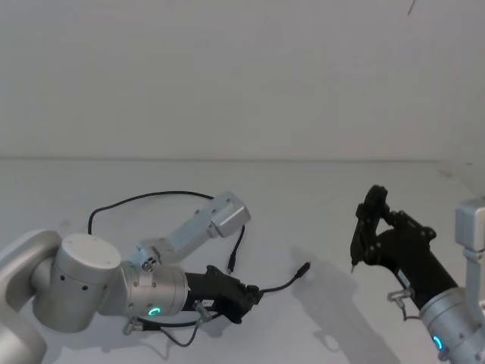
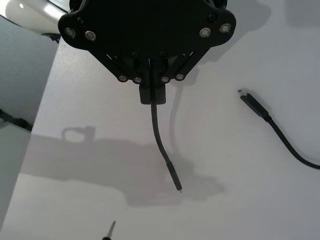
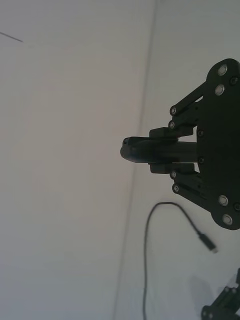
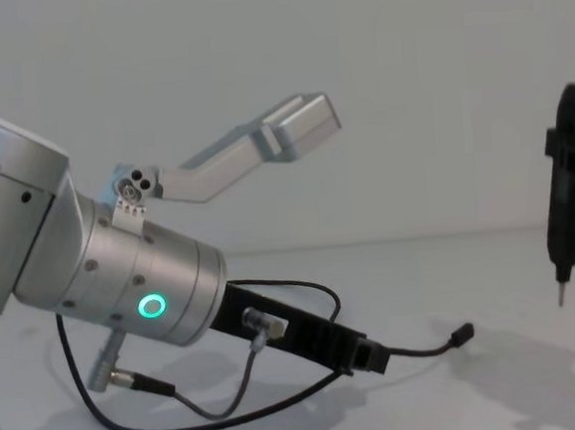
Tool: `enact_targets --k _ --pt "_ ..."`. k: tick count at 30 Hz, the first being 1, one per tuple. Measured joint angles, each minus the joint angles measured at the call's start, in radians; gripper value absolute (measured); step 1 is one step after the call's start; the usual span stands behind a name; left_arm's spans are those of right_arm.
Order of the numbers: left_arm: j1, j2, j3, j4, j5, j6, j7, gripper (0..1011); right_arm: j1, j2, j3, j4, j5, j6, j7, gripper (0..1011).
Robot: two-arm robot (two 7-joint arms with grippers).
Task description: Pick up the data cable with the one hand.
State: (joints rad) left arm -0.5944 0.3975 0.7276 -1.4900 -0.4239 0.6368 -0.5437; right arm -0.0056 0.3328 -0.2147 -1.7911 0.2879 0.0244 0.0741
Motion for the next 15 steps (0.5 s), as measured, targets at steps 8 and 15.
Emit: enact_targets --k 8,15 --pt "-0.004 0.018 -0.005 -0.021 -0.006 -0.047 -0.021 35 0.021 -0.006 0.013 -0.033 0.018 -0.006 0.021 279" --pt "-0.010 0.043 -0.014 -0.050 -0.024 -0.080 -0.058 35 0.046 -0.016 0.024 -0.052 0.048 -0.001 0.045 279"
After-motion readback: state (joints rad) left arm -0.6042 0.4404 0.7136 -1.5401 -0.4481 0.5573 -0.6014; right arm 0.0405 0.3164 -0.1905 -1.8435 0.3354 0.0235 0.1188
